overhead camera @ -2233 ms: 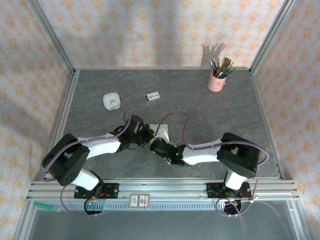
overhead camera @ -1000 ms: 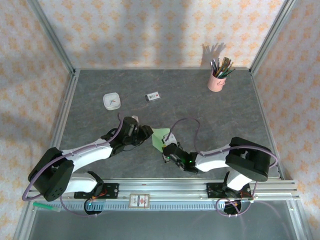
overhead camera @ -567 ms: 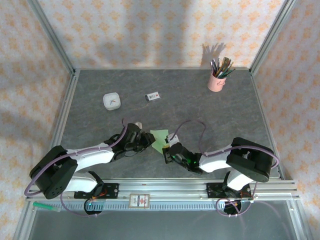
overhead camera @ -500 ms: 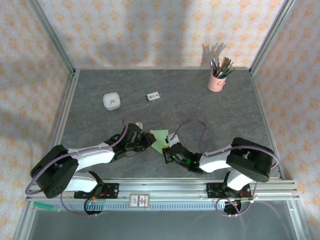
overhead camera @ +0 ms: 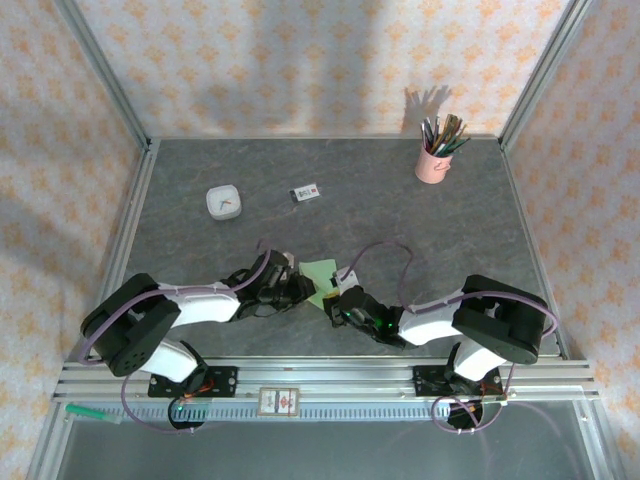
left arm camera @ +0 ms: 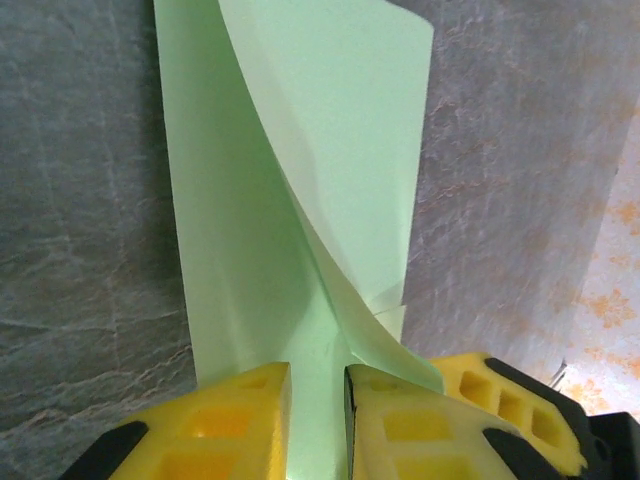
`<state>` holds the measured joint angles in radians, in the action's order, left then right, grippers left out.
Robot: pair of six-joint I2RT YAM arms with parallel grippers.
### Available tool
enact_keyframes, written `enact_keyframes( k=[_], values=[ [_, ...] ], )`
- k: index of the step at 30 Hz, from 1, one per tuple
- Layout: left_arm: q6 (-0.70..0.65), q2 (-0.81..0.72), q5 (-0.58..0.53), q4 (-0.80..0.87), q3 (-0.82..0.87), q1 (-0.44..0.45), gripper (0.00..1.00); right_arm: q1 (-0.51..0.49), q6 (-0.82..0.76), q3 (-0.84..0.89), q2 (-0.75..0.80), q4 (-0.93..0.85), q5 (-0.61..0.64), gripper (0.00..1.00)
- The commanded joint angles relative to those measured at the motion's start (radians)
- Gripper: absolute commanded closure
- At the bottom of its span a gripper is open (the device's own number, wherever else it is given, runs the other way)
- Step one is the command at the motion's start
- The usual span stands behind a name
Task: Fold a paper plane with a square sheet of paper (pick it up from the middle)
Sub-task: Perform the fourth fold on the wing at the bottom-center of the table.
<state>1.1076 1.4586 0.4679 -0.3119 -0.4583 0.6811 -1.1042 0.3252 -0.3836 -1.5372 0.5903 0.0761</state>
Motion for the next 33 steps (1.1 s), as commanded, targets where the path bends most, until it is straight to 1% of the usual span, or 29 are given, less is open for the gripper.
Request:
enact_keyframes(
  k=[1, 5, 12, 17, 24, 28, 33],
  values=[
    [-0.027, 0.021, 0.009, -0.049, -0.01, 0.011, 0.78, 0.005, 0.006, -0.023, 0.002, -0.033, -0.01, 0.81],
    [-0.029, 0.04, 0.008, -0.065, -0.003, 0.012, 0.78, 0.005, -0.001, -0.049, 0.008, -0.073, -0.021, 0.79],
    [-0.033, 0.057, 0.003, -0.073, 0.005, 0.012, 0.79, 0.006, -0.009, -0.079, 0.028, -0.149, -0.016, 0.77],
    [-0.027, 0.058, -0.004, -0.077, 0.013, 0.012, 0.8, 0.007, 0.014, -0.089, 0.02, -0.173, -0.012, 0.81],
    [0.004, 0.042, -0.02, -0.102, 0.042, 0.017, 0.8, 0.008, 0.085, -0.061, -0.008, -0.097, -0.04, 0.9],
    [0.021, 0.028, -0.034, -0.12, 0.059, 0.021, 0.8, 0.016, 0.118, -0.036, -0.01, -0.042, -0.066, 0.92],
    [0.033, 0.025, -0.037, -0.144, 0.078, 0.024, 0.8, 0.022, 0.154, -0.008, -0.002, -0.008, -0.078, 0.92]
  ],
)
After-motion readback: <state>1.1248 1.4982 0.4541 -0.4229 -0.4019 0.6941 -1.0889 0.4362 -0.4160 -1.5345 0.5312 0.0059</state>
